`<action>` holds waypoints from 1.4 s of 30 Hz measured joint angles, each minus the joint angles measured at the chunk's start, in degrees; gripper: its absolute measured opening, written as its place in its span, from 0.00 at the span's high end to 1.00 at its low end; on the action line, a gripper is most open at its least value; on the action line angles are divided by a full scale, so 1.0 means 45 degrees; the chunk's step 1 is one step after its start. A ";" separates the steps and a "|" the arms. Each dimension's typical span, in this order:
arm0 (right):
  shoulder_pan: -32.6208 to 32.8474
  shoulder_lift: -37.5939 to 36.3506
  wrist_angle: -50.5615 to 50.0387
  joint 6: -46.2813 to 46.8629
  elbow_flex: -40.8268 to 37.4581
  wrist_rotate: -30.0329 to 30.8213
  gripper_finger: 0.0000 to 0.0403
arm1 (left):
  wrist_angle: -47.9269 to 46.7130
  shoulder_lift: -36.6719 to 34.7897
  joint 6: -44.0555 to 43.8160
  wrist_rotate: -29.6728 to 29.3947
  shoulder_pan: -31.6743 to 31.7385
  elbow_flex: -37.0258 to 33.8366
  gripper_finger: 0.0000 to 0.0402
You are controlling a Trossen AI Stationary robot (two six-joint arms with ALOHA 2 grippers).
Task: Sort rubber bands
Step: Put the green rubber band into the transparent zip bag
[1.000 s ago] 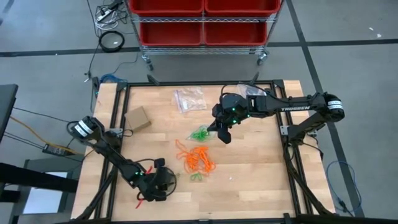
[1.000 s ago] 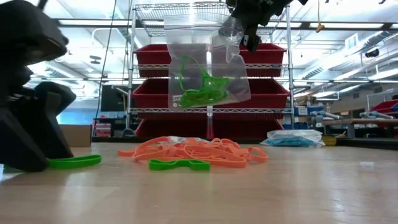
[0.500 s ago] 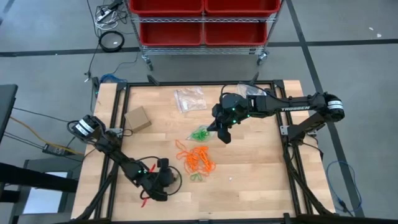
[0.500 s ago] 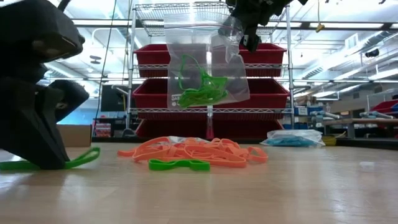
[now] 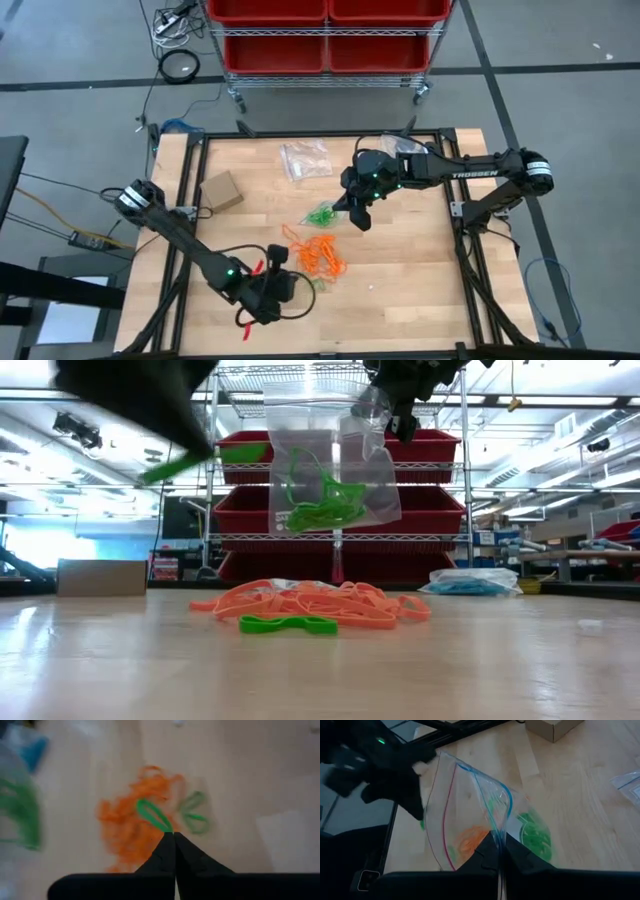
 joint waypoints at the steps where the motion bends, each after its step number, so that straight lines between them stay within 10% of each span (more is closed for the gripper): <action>1: 0.0000 0.0000 0.0004 0.0000 -0.0001 -0.0002 1.00 | -0.0484 0.0008 0.0301 -0.0266 0.0059 0.0421 1.00; 19: 0.0000 0.0000 0.0006 0.0005 -0.0002 0.0000 1.00 | -0.1644 -0.0015 0.7930 -0.3133 0.2477 0.5174 1.00; 32: 0.0005 0.0000 -0.0231 -0.0079 -0.0001 0.0000 1.00 | -0.2720 -0.0029 0.6848 0.0629 0.5331 0.5021 0.98; 42: 0.0005 0.0000 -0.0287 -0.0262 0.0000 0.0003 1.00 | -0.2659 -0.0063 0.6526 0.1304 0.5058 0.5016 0.75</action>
